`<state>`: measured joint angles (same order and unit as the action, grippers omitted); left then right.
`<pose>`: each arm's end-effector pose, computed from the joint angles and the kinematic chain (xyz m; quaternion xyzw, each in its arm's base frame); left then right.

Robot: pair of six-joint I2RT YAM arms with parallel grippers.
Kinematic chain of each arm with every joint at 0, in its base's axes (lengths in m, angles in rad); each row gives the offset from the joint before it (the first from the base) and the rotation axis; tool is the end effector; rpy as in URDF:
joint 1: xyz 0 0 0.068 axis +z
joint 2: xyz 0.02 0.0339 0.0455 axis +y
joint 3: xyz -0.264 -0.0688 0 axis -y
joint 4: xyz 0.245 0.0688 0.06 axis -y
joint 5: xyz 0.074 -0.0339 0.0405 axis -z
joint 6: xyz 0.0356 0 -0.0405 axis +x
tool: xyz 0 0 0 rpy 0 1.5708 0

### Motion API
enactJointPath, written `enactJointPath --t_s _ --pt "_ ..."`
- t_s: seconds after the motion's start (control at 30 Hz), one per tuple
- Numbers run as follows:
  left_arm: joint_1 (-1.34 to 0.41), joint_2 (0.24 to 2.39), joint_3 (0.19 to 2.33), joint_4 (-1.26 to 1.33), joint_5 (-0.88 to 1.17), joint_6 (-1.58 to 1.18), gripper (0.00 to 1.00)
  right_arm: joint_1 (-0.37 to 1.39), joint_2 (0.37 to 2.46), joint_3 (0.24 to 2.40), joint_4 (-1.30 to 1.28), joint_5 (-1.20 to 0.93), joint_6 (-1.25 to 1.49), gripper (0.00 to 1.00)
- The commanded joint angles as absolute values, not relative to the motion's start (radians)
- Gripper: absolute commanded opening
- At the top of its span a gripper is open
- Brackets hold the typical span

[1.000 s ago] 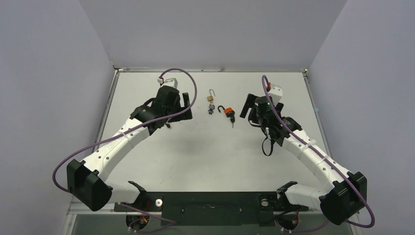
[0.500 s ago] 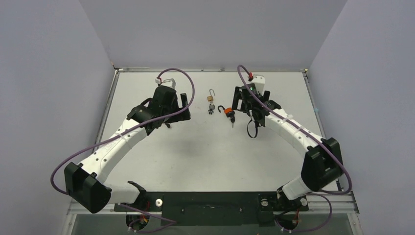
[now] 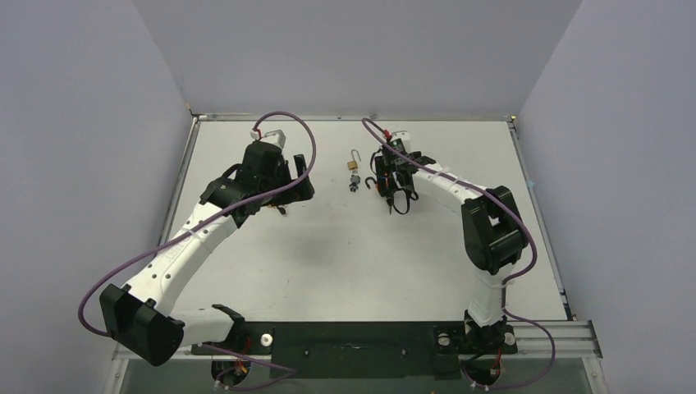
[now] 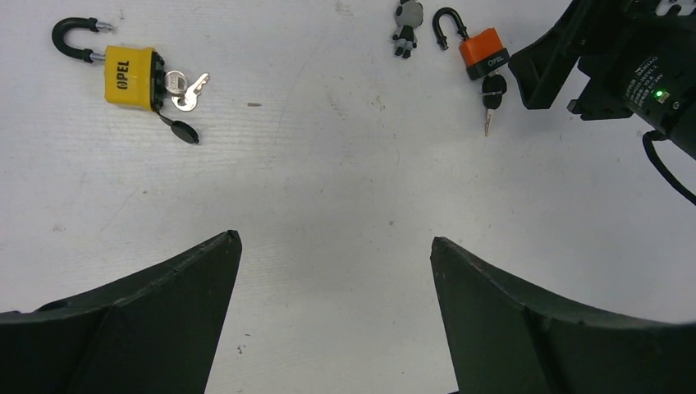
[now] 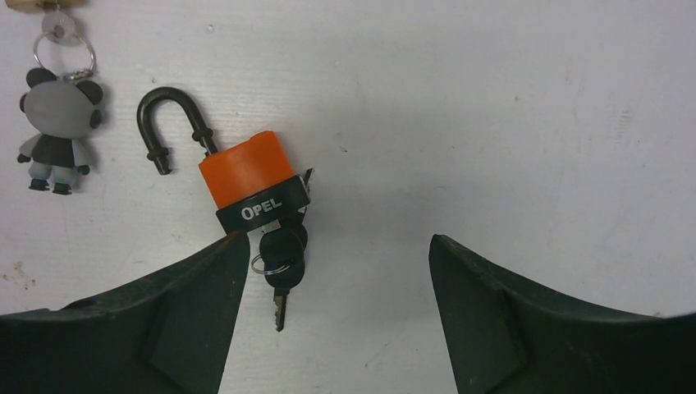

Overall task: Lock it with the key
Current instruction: Pick up the lock from the center of the board.

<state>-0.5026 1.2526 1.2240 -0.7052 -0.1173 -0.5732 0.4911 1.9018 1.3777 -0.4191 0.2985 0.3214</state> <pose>0.2344 -0.1241 0.3440 -0.0560 0.9107 -0.1619 0.3758 0.3677 0.1848 0.2051 -0.0340 0.9411 -0.0093 0.3363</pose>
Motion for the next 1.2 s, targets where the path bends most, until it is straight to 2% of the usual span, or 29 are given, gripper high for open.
enactJointPath --t_s 0.0,0.23,0.73,1.03,1.1,1.17 --pt "-0.485 1.242 1.238 -0.688 -0.063 -0.554 0.85 0.461 1.923 1.429 -0.381 0.188 0.222 0.75" --pt "-0.470 1.261 1.242 -0.687 -0.038 -0.544 0.85 0.457 1.999 1.499 -0.406 0.072 0.123 0.76" --pt "-0.450 1.278 1.245 -0.695 -0.012 -0.540 0.85 0.475 2.109 1.566 -0.467 0.047 0.092 0.74" --pt "-0.449 1.287 1.243 -0.693 0.000 -0.558 0.85 0.476 2.147 1.586 -0.452 0.041 0.097 0.64" --pt "-0.449 1.288 1.241 -0.693 0.000 -0.563 0.85 0.474 2.151 1.589 -0.451 0.030 0.095 0.61" --pt "-0.449 1.287 1.239 -0.693 0.020 -0.568 0.85 0.473 2.148 1.588 -0.449 0.023 0.098 0.51"
